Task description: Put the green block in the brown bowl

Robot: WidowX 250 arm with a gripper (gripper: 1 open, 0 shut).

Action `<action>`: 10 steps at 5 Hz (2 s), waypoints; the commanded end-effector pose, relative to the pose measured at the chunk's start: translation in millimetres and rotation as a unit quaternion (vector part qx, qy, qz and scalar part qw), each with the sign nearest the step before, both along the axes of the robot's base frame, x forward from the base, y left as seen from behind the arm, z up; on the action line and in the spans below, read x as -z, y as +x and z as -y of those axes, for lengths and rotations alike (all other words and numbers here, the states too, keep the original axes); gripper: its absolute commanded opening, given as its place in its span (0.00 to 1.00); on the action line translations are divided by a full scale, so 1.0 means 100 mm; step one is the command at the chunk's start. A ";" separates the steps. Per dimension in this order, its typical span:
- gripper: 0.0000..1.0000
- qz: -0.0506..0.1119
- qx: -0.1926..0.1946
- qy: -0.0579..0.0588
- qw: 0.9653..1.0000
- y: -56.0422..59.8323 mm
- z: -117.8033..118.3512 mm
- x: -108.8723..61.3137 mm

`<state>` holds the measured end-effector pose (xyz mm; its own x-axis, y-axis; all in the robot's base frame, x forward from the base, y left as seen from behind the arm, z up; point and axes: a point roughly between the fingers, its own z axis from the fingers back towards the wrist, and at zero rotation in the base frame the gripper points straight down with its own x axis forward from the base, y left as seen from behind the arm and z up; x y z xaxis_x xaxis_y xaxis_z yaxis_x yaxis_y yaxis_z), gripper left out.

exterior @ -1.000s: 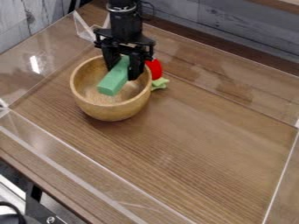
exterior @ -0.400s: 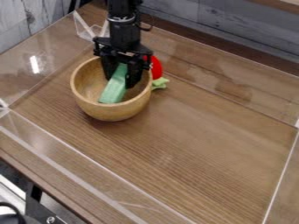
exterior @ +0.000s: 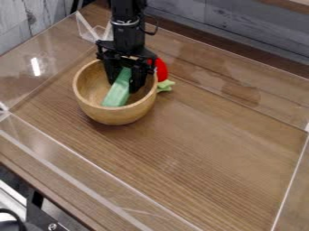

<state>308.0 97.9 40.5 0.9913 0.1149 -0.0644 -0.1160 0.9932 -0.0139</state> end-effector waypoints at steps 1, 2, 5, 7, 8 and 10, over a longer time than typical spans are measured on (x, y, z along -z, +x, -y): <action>0.00 0.015 -0.004 0.008 1.000 0.03 -0.05 -0.08; 0.00 0.013 -0.005 0.009 1.000 0.03 -0.05 -0.05; 0.00 0.009 -0.008 0.013 1.000 0.03 -0.07 0.02; 0.00 0.008 -0.010 0.014 1.000 0.04 -0.08 0.05; 0.00 0.007 -0.012 0.014 1.000 0.04 -0.08 0.06; 0.00 0.006 -0.015 0.014 1.000 0.05 -0.08 0.08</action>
